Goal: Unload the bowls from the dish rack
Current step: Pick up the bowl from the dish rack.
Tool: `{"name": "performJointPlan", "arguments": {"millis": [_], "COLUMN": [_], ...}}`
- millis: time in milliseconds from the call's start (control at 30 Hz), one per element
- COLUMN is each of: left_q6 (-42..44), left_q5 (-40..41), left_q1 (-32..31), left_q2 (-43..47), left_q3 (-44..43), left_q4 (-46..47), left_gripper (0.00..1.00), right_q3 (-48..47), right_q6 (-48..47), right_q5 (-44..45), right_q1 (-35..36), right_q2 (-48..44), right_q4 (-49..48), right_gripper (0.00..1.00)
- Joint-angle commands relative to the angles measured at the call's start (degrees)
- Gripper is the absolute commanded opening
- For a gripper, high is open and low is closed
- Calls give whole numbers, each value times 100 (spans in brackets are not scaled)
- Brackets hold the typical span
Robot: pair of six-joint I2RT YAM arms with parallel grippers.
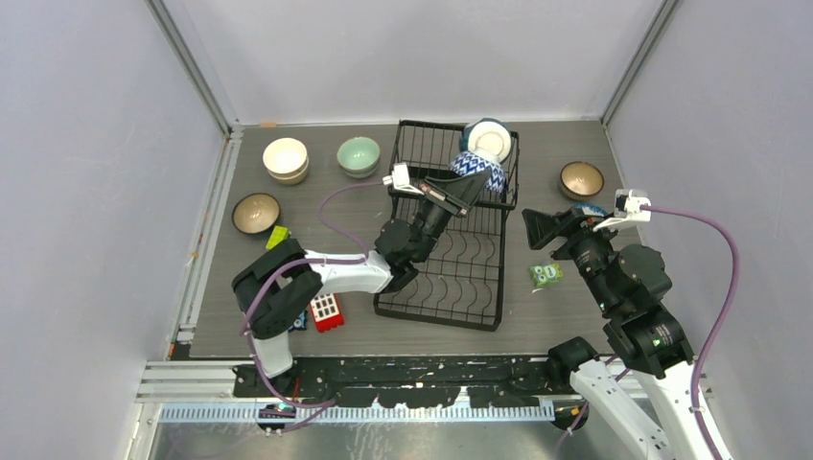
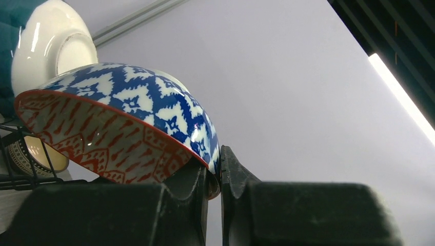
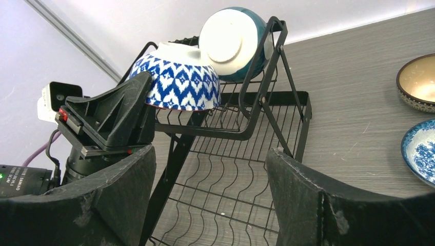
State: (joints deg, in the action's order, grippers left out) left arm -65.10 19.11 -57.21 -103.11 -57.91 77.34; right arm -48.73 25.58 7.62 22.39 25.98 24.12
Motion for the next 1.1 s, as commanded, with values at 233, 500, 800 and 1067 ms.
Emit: {"name": "performJointPlan", "arguments": {"millis": [233, 500, 800, 1067], "left_q6": [440, 654, 1018, 2228], "left_q5": [-133, -285, -632, -1547], "left_q1": [44, 44, 43, 43], "left_q2": [776, 1165, 1925, 3504], "left_q3": [243, 338, 417, 653], "left_q4": [466, 446, -389, -3051], "left_gripper": [0, 0, 0, 0], "right_q3": [-335, -549, -912, -1420], "right_q6": [-25, 25, 73, 254], "right_q5": [-137, -232, -392, -1010], "right_q1": [43, 43, 41, 45], "right_q2": [135, 314, 506, 803], "right_q4": [-170, -214, -148, -160], "right_gripper": [82, 82, 82, 82]}}
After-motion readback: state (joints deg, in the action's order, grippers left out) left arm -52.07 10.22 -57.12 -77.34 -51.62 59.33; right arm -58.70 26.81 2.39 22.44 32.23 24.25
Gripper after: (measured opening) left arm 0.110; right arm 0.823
